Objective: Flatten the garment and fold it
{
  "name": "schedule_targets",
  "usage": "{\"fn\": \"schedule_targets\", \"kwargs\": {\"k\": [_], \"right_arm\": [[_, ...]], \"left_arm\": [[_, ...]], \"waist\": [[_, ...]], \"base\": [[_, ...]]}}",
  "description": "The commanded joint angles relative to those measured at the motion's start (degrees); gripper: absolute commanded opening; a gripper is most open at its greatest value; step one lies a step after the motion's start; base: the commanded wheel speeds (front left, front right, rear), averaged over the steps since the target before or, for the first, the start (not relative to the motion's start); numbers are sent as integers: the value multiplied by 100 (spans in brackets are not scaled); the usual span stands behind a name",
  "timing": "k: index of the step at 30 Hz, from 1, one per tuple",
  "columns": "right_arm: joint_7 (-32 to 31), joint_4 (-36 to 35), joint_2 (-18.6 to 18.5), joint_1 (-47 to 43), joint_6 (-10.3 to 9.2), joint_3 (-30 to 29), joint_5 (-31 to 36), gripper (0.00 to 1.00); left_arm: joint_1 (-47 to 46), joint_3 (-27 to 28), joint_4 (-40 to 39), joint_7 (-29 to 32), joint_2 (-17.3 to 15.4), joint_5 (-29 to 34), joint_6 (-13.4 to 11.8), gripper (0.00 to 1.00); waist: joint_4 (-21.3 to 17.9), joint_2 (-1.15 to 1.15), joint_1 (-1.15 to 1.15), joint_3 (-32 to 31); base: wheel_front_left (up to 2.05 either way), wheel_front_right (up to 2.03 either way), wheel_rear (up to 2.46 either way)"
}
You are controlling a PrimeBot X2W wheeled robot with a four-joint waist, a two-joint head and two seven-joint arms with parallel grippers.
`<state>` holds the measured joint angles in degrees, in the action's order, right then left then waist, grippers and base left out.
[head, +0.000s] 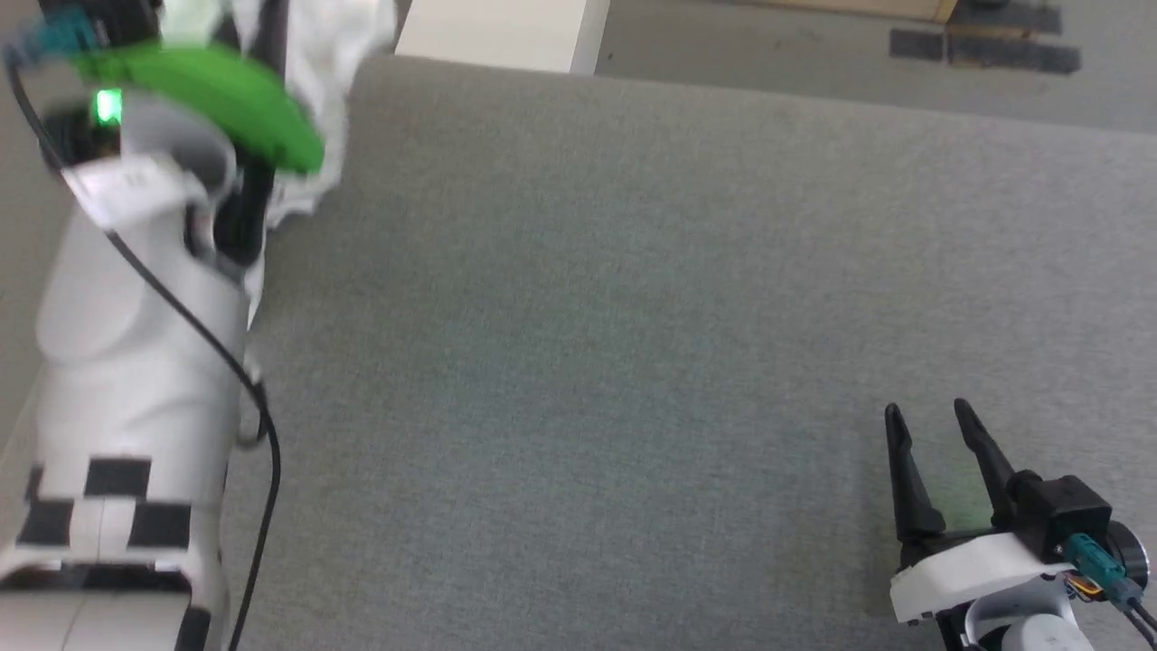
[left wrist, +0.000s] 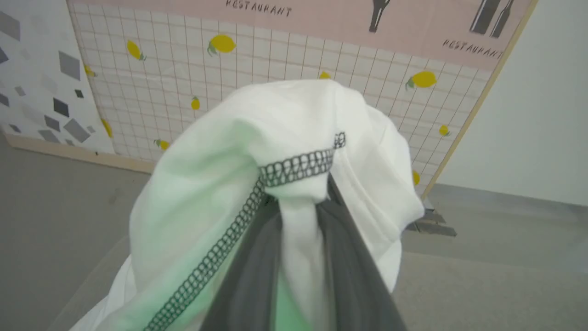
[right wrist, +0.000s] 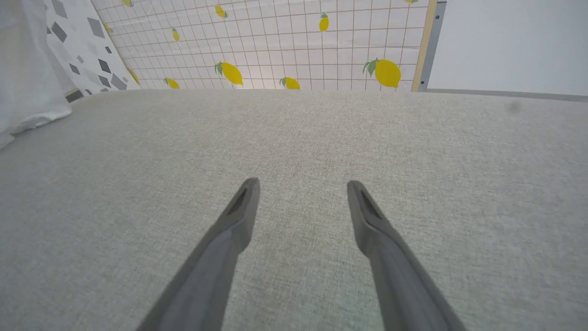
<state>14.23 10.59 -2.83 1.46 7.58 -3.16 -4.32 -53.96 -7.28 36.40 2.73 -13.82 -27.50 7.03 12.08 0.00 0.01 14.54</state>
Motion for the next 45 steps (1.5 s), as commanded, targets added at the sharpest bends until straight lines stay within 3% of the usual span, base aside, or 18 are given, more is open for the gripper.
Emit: {"fn": "schedule_targets", "kwargs": {"k": [1, 8, 15, 22, 26, 32, 36, 37, 38, 39, 45], "right_arm": [[60, 54, -5, 46, -9, -6, -57, 100], [74, 201, -5, -43, -9, -95, -227, 100], [75, 177, -5, -183, -9, -118, -358, 100], [76, 154, -5, -285, -9, -177, -400, 100], [76, 158, -5, -297, -9, -212, -395, 100], [76, 188, -5, -288, -9, -203, -407, 100], [76, 205, -5, -284, -9, -185, -427, 100], [76, 208, -5, -288, -9, -188, -433, 100], [76, 215, -5, -296, -9, -177, -441, 100], [76, 220, -5, -302, -9, -173, -444, 100], [76, 249, -5, -363, -9, -222, -480, 100]], "left_arm": [[-282, -116, -269, 13, 84, -176, 36, 0], [-1062, -1014, -1639, 243, 214, -1147, 44, 0], [-1104, -1597, -1817, 748, 353, -1781, 45, 0], [-1, -2541, -1885, 1405, 434, -2238, 45, 0], [916, -3389, -1857, 1843, 375, -2468, 46, 0], [1801, -4571, -1540, 2336, 7, -2307, 46, 0], [2205, -5060, -1272, 2819, -184, -2424, 46, 0], [2293, -4991, -1251, 2825, -176, -2588, 43, 4], [2366, -4862, -1248, 2771, -169, -2757, 32, 65], [2393, -4768, -1265, 2718, -179, -2846, 12, 100], [2489, -3635, -1856, 2214, -229, -3852, -150, 100]], "waist": [[-274, 0, -1, -388], [-764, 0, -1, -776], [-1189, 0, -1, -874], [-1333, 0, -1, -817], [-1316, 0, -1, -753], [-1273, 0, -1, -716], [-1232, 0, -1, -720], [-1211, 0, -1, -729], [-1194, 0, -1, -740], [-1178, 0, -1, -752], [-1015, 0, -1, -925]], "base": [[0, 0, 0], [0, 0, 0], [0, 0, 0], [0, 0, 0], [0, 0, 0], [0, 0, 0], [0, 0, 0], [0, 0, 0], [0, 0, 0], [0, 0, 0], [0, 0, 0]]}}
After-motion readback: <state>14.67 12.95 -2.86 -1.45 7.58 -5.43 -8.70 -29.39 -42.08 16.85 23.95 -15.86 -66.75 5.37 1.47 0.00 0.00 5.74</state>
